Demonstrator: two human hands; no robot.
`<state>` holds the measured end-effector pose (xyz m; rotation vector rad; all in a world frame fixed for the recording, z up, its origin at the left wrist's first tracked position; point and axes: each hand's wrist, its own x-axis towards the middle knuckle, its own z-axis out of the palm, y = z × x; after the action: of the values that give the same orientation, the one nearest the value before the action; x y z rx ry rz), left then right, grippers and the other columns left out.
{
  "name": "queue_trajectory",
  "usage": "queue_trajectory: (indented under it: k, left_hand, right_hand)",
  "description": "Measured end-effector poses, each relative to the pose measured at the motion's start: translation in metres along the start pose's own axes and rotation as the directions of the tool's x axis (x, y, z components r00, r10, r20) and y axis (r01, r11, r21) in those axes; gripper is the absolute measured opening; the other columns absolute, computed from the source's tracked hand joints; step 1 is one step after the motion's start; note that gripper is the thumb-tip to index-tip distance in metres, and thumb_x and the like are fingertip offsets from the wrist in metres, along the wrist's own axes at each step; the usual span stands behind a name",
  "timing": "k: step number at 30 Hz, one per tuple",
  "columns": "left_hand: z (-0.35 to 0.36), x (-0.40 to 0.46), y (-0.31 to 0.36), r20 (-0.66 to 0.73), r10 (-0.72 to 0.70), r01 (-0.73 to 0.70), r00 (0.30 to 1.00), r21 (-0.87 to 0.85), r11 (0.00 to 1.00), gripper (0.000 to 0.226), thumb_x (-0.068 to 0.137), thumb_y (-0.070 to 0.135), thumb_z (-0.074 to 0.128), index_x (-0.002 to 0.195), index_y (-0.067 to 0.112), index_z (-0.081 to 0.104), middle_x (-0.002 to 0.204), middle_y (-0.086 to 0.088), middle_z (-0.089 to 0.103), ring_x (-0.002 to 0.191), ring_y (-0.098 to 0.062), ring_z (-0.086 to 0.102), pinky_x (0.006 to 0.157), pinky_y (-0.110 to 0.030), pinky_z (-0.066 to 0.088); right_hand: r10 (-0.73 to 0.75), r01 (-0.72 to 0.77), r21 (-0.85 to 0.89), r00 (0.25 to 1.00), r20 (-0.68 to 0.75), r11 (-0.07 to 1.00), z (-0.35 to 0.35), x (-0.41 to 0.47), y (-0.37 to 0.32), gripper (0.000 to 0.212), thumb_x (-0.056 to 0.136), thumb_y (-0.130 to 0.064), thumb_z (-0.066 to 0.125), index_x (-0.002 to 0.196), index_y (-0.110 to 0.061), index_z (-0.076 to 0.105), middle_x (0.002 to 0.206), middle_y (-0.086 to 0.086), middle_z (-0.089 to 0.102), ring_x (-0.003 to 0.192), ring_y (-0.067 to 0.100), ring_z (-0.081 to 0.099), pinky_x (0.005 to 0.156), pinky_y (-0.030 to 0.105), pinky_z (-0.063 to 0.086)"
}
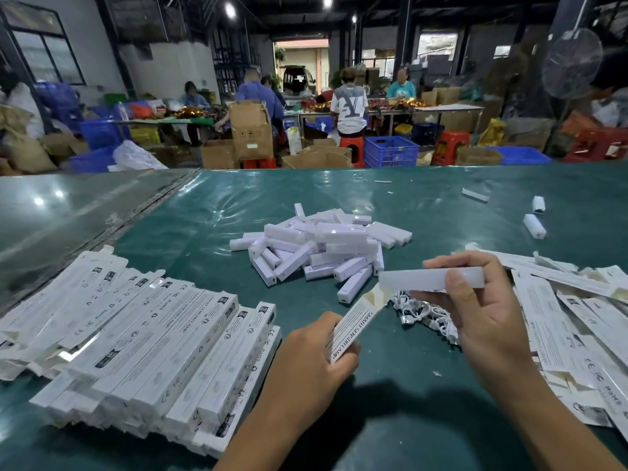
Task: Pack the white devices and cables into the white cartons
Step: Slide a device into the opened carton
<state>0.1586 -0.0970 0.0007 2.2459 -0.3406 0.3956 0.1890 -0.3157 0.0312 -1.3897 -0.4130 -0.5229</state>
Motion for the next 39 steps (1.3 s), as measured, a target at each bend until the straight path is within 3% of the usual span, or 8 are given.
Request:
queue_trajectory:
  k: [9,17,21,24,27,31,34,39]
  left_hand:
    - [0.001,-0.001,0.0,0.02,0.052,-0.054,0.998,0.061,0.997,0.016,0.088,0.041,0.066,0.095,0.029,0.058,0.066,0.016,0.056,0.066,-0.007,0.054,0.055,-0.018,0.035]
    - [0.005,-0.002,-0.001,0.041,0.1,-0.101,0.994,0.032,0.994,0.021,0.088,0.045,0.064,0.102,0.033,0.055,0.072,0.012,0.06,0.065,-0.009,0.053,0.055,-0.022,0.037]
    - [0.008,-0.003,0.003,0.055,0.127,-0.127,0.99,-0.008,0.992,0.024,0.086,0.044,0.064,0.106,0.035,0.055,0.074,0.017,0.059,0.067,-0.008,0.053,0.059,-0.024,0.041]
    - [0.011,-0.005,0.006,0.054,0.15,-0.149,0.987,-0.019,0.989,0.023,0.087,0.044,0.065,0.107,0.034,0.057,0.074,0.024,0.056,0.065,-0.003,0.051,0.058,-0.018,0.034]
    - [0.013,-0.006,0.008,0.012,0.132,-0.131,0.991,-0.097,0.987,0.019,0.088,0.043,0.065,0.102,0.032,0.057,0.069,0.021,0.054,0.06,-0.005,0.047,0.056,-0.019,0.033]
    - [0.011,-0.004,0.008,-0.089,0.036,-0.057,0.995,-0.248,0.967,0.022,0.086,0.046,0.065,0.093,0.032,0.05,0.066,0.008,0.052,0.053,-0.009,0.044,0.05,-0.025,0.04]
    - [0.009,-0.002,0.011,-0.105,-0.048,-0.004,0.993,-0.441,0.898,0.029,0.084,0.056,0.066,0.097,0.032,0.055,0.077,-0.003,0.063,0.065,-0.022,0.063,0.058,-0.039,0.057]
    - [0.009,-0.001,0.01,-0.121,-0.074,-0.003,0.99,-0.539,0.842,0.028,0.08,0.054,0.071,0.094,0.034,0.058,0.079,-0.005,0.07,0.071,-0.021,0.072,0.067,-0.039,0.062]
  right_hand:
    - [0.08,-0.079,-0.025,0.997,0.019,0.997,-0.001,-0.002,0.0,0.013,0.102,-0.005,0.047,0.099,-0.013,0.057,0.095,0.013,0.069,0.08,0.021,0.07,0.07,0.035,0.062]
    - [0.054,-0.054,-0.015,0.998,0.028,0.998,0.006,-0.004,0.001,0.019,0.092,-0.027,0.055,0.107,-0.021,0.045,0.095,0.011,0.074,0.066,0.015,0.06,0.063,0.022,0.051]
    - [0.008,0.002,-0.123,0.997,0.077,0.992,0.003,-0.002,-0.003,0.016,0.097,-0.032,0.055,0.104,-0.019,0.06,0.096,0.006,0.076,0.083,0.015,0.069,0.074,0.021,0.052]
    - [0.033,0.028,-0.286,0.978,0.205,0.958,0.006,-0.007,-0.005,0.039,0.101,-0.052,0.046,0.116,-0.027,0.071,0.113,-0.008,0.074,0.107,0.007,0.067,0.092,0.019,0.049]
    - [0.083,0.036,-0.308,0.928,0.364,0.951,0.01,-0.012,-0.002,0.064,0.097,-0.07,0.036,0.143,-0.03,0.055,0.142,-0.016,0.059,0.136,0.001,0.048,0.107,0.012,0.035]
    - [0.164,-0.132,-0.283,0.982,0.093,0.95,0.003,-0.003,0.002,0.039,0.102,-0.051,0.044,0.134,-0.034,0.056,0.128,-0.019,0.067,0.124,0.001,0.058,0.105,0.023,0.044]
    - [0.147,-0.054,-0.625,0.984,0.098,0.779,-0.01,0.0,0.023,0.018,0.102,-0.03,0.056,0.117,-0.029,0.066,0.113,-0.018,0.07,0.11,0.003,0.063,0.089,0.007,0.04]
    - [0.252,0.137,-0.929,0.94,0.232,0.344,-0.019,-0.001,0.061,0.027,0.093,-0.013,0.069,0.12,-0.012,0.071,0.124,0.007,0.065,0.119,0.033,0.057,0.102,0.041,0.042]
